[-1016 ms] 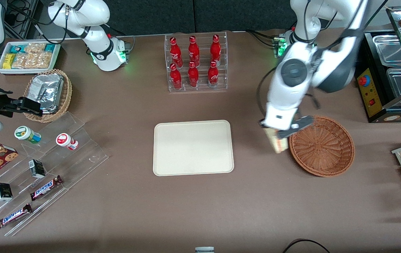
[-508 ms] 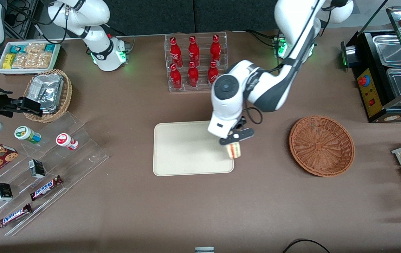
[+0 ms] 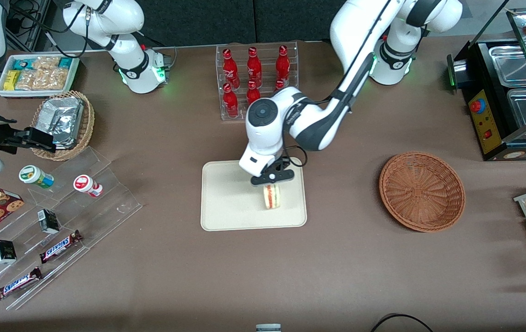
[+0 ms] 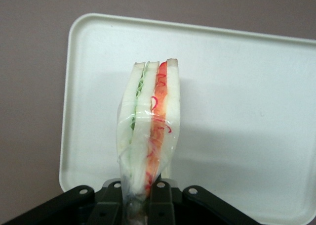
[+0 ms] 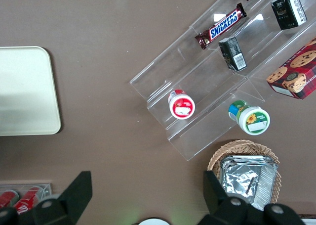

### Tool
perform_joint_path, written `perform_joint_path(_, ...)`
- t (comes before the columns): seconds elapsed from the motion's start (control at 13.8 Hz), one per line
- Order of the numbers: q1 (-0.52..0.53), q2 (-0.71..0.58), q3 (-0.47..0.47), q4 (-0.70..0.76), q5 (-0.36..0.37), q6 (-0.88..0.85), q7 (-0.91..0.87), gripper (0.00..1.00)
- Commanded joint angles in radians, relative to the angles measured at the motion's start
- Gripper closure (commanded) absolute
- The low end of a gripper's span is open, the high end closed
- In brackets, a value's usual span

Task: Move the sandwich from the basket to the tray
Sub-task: 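Lower the sandwich onto the tray and open the left gripper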

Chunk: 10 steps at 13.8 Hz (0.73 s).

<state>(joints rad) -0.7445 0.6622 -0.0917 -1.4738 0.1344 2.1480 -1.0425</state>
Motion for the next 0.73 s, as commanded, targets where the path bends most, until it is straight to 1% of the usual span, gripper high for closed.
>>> perform_joint_path(0.0,-0.009,0.040,0.013,0.039,0.037,0.024,-0.002,0.88)
perform_joint_path(0.29,-0.009,0.063,0.012,0.033,0.042,0.052,0.033,0.88)
perform_joint_path(0.44,-0.009,0.092,0.013,0.035,0.047,0.052,0.032,0.85)
perform_joint_path(0.58,-0.009,0.103,0.013,0.035,0.047,0.052,0.035,0.73)
perform_joint_path(0.65,-0.009,0.109,0.013,0.036,0.045,0.052,0.044,0.48)
